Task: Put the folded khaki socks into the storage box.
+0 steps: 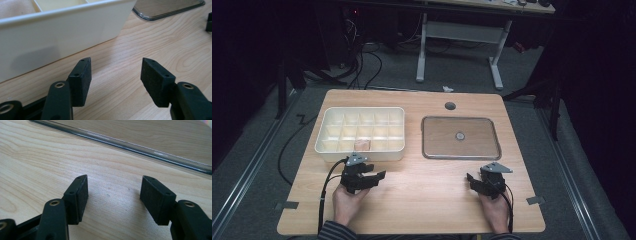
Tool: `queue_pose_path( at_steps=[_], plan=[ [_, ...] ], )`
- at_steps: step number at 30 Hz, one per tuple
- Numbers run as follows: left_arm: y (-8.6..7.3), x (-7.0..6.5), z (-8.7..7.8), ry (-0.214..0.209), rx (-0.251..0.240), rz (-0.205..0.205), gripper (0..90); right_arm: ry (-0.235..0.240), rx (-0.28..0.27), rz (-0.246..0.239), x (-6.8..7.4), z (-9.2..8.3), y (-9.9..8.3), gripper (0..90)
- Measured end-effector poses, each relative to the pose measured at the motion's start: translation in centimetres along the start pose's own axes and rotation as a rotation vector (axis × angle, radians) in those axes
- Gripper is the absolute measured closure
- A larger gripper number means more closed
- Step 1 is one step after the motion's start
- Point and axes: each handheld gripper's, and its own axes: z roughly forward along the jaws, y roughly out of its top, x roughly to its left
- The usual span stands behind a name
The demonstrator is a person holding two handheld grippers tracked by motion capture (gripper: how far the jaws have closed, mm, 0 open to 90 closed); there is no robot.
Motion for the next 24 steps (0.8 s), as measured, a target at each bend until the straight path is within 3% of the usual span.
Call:
queue_pose_path(
  at_steps=[18, 24],
  plan=[
    [-0.5, -0.3, 1.3, 0.033, 0.022, 0.018, 42.3, 0.000, 0.000, 0.000, 0.0, 0.0, 0.0, 39.4],
    [-0.7, -0.3, 1.9, 0.025, 0.037, 0.022, 41.9, 0.000, 0.000, 0.000, 0.0, 0.0, 0.0, 39.4]
  ],
)
